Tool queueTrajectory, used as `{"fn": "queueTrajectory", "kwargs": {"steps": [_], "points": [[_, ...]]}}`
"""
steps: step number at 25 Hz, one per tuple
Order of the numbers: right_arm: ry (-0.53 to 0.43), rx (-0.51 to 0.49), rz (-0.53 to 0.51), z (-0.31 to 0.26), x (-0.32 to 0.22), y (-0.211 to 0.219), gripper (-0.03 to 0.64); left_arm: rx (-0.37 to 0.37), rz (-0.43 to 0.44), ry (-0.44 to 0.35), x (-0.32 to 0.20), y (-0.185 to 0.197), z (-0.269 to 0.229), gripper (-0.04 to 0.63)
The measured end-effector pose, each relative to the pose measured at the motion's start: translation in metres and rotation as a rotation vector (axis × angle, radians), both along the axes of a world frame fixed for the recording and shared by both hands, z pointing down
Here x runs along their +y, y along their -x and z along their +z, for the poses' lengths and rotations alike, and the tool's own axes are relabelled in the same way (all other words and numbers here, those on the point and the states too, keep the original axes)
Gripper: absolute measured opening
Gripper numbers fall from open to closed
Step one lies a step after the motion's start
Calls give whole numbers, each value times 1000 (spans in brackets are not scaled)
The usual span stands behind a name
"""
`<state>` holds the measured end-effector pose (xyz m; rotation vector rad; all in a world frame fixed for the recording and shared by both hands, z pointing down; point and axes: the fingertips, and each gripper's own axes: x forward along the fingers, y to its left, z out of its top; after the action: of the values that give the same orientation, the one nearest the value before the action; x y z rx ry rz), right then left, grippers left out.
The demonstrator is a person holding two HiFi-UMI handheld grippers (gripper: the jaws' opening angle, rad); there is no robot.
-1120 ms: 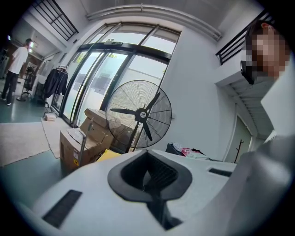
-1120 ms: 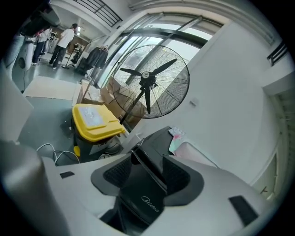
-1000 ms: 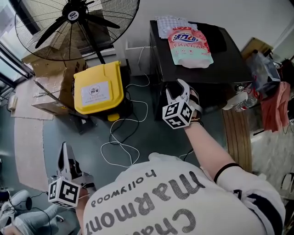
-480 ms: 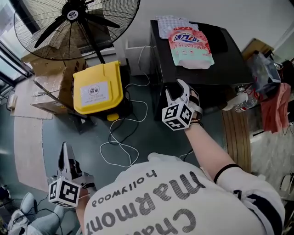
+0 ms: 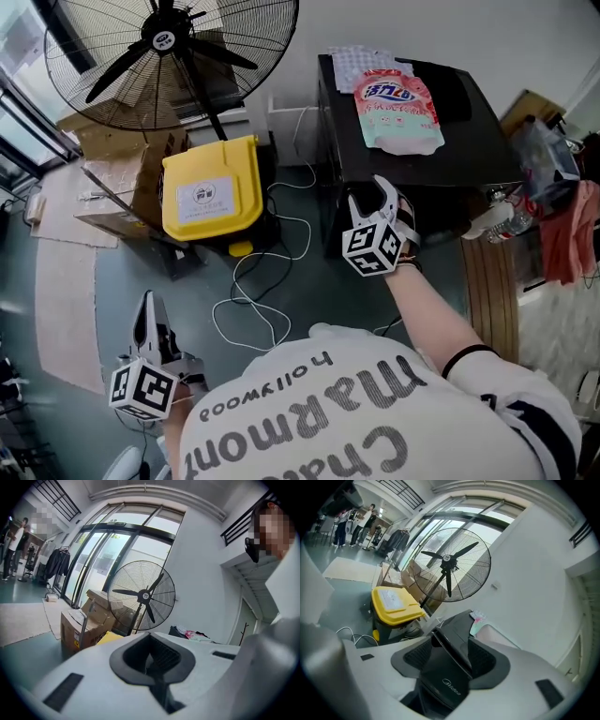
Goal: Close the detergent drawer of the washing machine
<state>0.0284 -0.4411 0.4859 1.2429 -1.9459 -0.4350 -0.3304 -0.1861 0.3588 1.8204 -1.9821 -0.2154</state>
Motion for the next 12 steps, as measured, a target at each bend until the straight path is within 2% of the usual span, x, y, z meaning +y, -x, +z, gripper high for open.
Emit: {"fn": "queueTrajectory", "kwargs": {"steps": [2, 4, 9, 12], "points": [[27, -45, 23, -1, 5, -4, 261, 2, 10, 0, 1, -2, -1, 8], [72, -133, 57, -4, 16, -7, 261, 4, 21, -2, 2, -2, -3, 8], [249, -431, 202, 2, 51, -8, 261, 9, 62, -5, 5, -1, -6, 8], [314, -619, 245, 7, 76, 5, 248, 17, 89, -6, 11, 0, -3, 8]]}}
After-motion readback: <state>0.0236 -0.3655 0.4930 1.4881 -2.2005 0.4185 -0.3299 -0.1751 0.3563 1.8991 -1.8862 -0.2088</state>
